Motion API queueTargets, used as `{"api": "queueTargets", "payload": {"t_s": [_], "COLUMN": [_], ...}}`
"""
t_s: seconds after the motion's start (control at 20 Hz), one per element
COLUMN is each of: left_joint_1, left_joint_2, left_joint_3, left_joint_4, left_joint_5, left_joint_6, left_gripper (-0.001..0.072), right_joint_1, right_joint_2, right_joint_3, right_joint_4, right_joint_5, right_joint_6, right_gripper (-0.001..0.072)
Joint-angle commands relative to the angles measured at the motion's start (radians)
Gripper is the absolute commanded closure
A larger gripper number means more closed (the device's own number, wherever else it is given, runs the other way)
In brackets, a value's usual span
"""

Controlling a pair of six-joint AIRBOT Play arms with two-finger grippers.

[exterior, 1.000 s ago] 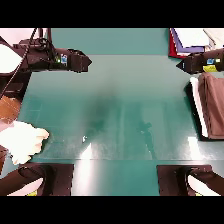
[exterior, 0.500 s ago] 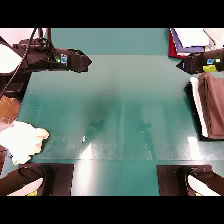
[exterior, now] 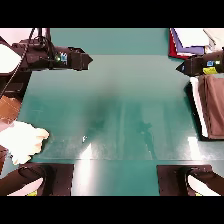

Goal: Fold the shirts.

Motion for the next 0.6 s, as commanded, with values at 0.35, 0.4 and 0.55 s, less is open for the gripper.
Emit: {"api": "queueTargets", "payload": {"t_s": [0.35,0.4,0.55], "left_joint_1": [0.345,0.378,0.47], "left_joint_2": [0.365,0.397,0.446], "left_joint_3": [-0.105,-0.143,-0.293], "left_joint_4": [0.478,0.544,0.639], "left_joint_5": [-0.578,-0.645,-0.705], "left_joint_6": [-0.032,-0.032,-0.055], "left_gripper": [0.0681,0.0672,-0.0001], "right_joint_1": [0.001,0.001,0.001], "right_joint_2": [0.0,0.0,0.0], "right_joint_3": [0.001,0.001,0.001], "right_joint_4": [0.0,0.0,0.0], "right_joint_5": [0.007,0.006,0.006], "right_joint_6": [0.0,0.0,0.0], "right_gripper": [0.0694,0.0693,0.0693]}}
